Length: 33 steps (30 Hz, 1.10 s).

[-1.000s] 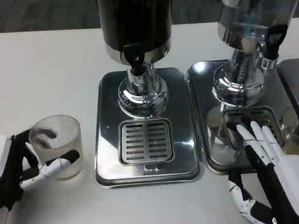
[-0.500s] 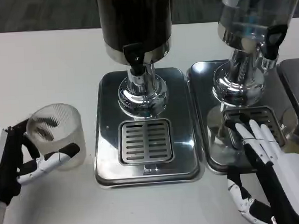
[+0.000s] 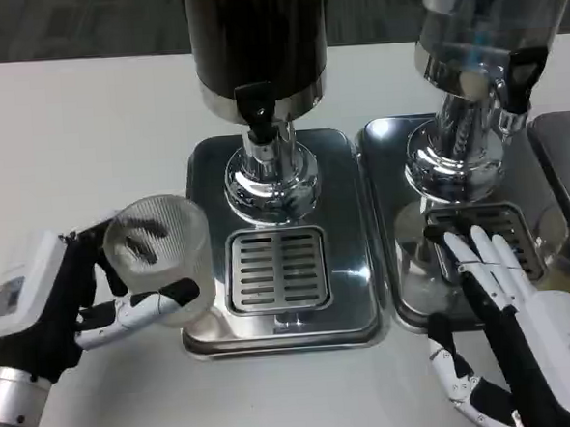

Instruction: Grasp the cup under the faucet to collect the drink, then remove the cup.

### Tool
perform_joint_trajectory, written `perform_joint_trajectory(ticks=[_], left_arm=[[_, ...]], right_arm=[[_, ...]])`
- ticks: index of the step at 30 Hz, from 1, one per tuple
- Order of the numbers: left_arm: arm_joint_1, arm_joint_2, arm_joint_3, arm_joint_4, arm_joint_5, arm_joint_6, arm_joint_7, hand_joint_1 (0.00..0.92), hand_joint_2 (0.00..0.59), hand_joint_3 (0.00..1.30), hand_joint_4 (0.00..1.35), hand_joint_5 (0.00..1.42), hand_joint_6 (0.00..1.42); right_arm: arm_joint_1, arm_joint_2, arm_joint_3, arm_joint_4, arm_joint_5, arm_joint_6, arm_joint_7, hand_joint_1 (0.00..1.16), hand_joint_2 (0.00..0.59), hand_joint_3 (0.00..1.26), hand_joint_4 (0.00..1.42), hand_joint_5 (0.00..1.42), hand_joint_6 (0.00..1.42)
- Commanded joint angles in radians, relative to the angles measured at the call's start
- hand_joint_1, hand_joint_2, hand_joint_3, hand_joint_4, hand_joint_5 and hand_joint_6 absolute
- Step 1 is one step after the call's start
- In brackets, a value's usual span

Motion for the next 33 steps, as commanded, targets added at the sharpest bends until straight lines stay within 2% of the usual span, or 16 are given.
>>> perform_joint_trajectory(ticks=[1,12,33], left_arm=[[-0.036,-0.018,0.005,-0.011,-0.004,-0.007,-0.023,0.289,0.148,0.59,0.69,0.97,1.28],[-0.131,-0.084,-0.029,0.083,0.021,0.034,-0.055,0.287,0.147,0.6,0.7,0.97,1.28],[-0.213,-0.164,-0.087,0.162,0.046,0.073,-0.056,0.287,0.147,0.6,0.7,0.97,1.28]], right_arm=[[-0.003,0.008,-0.001,0.011,0.011,-0.017,-0.009,0.57,0.572,0.1,0.0,0.0,0.23],[0.013,0.032,0.005,-0.003,-0.004,-0.02,-0.023,0.56,0.586,0.1,0.0,0.0,0.23],[0.046,0.056,0.004,-0.041,-0.02,-0.004,-0.011,0.56,0.586,0.1,0.0,0.0,0.23]])
